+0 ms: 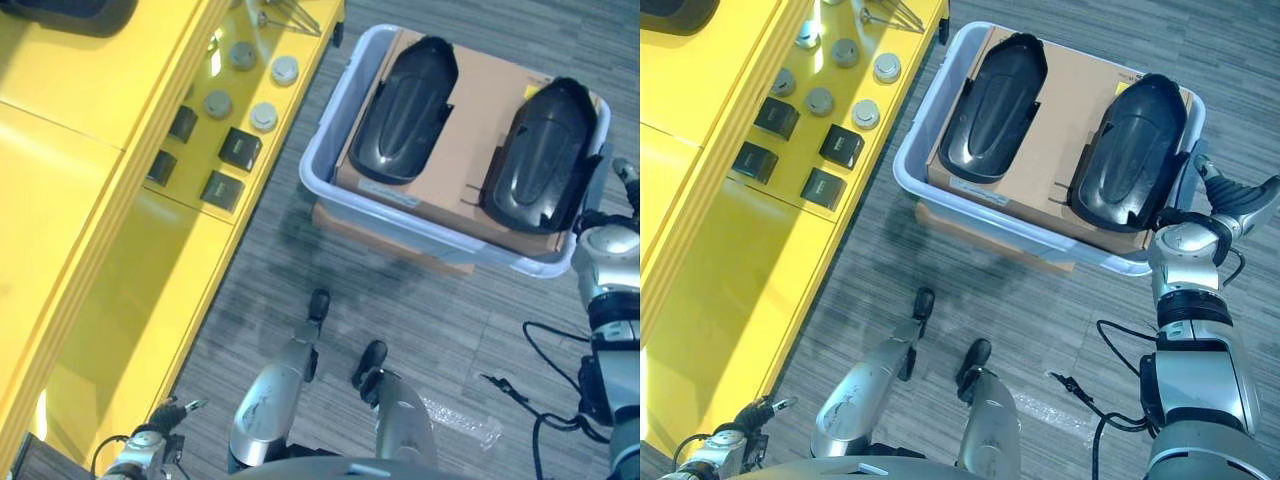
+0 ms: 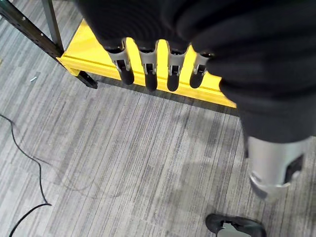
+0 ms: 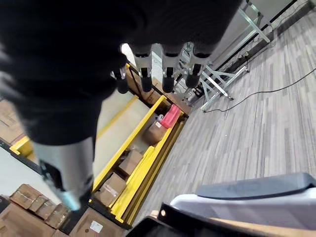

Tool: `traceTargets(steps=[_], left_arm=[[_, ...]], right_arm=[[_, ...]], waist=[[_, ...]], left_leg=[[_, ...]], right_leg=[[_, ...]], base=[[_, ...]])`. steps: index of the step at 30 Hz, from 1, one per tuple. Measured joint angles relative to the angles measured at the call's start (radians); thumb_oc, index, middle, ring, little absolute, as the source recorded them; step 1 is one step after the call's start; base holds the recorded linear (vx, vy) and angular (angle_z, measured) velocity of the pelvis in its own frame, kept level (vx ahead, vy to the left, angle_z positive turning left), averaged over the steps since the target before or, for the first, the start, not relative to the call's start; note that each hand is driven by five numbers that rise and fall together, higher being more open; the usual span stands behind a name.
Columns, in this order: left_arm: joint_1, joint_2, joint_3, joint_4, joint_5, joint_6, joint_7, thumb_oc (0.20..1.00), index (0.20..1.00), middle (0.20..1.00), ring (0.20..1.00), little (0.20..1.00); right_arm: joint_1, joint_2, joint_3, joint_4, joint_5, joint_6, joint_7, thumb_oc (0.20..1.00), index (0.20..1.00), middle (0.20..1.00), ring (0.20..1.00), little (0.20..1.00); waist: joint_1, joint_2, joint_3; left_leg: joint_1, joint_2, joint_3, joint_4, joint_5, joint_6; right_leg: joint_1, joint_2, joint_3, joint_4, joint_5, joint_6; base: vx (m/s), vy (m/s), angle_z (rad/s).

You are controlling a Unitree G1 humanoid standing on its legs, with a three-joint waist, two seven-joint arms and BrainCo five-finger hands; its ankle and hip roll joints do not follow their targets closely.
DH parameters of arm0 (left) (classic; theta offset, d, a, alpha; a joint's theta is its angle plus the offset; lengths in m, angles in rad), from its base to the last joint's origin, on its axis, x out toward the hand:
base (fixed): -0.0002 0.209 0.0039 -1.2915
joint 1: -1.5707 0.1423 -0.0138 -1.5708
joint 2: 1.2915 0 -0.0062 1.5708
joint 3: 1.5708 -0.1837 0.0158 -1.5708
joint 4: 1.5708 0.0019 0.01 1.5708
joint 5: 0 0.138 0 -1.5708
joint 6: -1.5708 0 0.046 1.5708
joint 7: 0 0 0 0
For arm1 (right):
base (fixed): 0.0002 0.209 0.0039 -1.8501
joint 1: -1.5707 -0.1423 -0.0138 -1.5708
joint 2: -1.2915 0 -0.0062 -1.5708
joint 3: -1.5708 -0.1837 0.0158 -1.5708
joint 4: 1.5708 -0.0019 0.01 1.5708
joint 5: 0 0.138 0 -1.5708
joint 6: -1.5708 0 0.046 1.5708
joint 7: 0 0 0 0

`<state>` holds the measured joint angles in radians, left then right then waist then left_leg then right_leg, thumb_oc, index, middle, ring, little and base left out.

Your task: Move parts from the plastic box to the shelf.

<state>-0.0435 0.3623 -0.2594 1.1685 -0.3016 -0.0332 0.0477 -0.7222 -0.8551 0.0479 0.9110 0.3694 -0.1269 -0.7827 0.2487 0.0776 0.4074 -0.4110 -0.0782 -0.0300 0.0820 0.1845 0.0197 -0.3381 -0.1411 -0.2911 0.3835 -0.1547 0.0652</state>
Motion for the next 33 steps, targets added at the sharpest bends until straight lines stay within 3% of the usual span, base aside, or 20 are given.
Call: traceTargets(steps=[11,24,33], left_arm=[[0.000,0.005,-0.028,-0.001,-0.012,-0.009,-0.012,1.000,1.000,1.000,1.000,1.000],[0.002,0.010,-0.039,-0.016,-0.018,-0.008,-0.030,1.000,1.000,1.000,1.000,1.000],[0.002,0.009,-0.039,-0.017,-0.049,-0.009,-0.039,1.000,1.000,1.000,1.000,1.000]], right_arm=[[-0.004,0.003,0.045,0.171,0.039,0.026,0.046,1.000,1.000,1.000,1.000,1.000],[-0.032,0.050,0.107,0.170,0.076,0.051,0.162,1.000,1.000,1.000,1.000,1.000],[-0.064,0.072,0.138,0.189,0.076,0.115,0.167,1.000,1.000,1.000,1.000,1.000]], waist=[[0.010,0.003,-0.002],[0.034,0.010,-0.005],[0.031,0.030,0.005]], left_leg=[[0.008,0.003,-0.026,-0.017,0.003,-0.019],[-0.026,-0.002,-0.028,-0.016,0.007,-0.024],[-0.026,-0.003,-0.032,-0.016,0.008,-0.024]], right_leg=[[0.003,0.000,-0.022,0.022,-0.019,-0.005],[-0.048,-0.012,-0.022,0.063,-0.038,-0.014],[-0.050,-0.012,-0.024,0.078,-0.051,-0.015]], base=[[-0.01,0.008,0.06],[0.00,0.019,0.02],[0.01,0.009,0.01]])
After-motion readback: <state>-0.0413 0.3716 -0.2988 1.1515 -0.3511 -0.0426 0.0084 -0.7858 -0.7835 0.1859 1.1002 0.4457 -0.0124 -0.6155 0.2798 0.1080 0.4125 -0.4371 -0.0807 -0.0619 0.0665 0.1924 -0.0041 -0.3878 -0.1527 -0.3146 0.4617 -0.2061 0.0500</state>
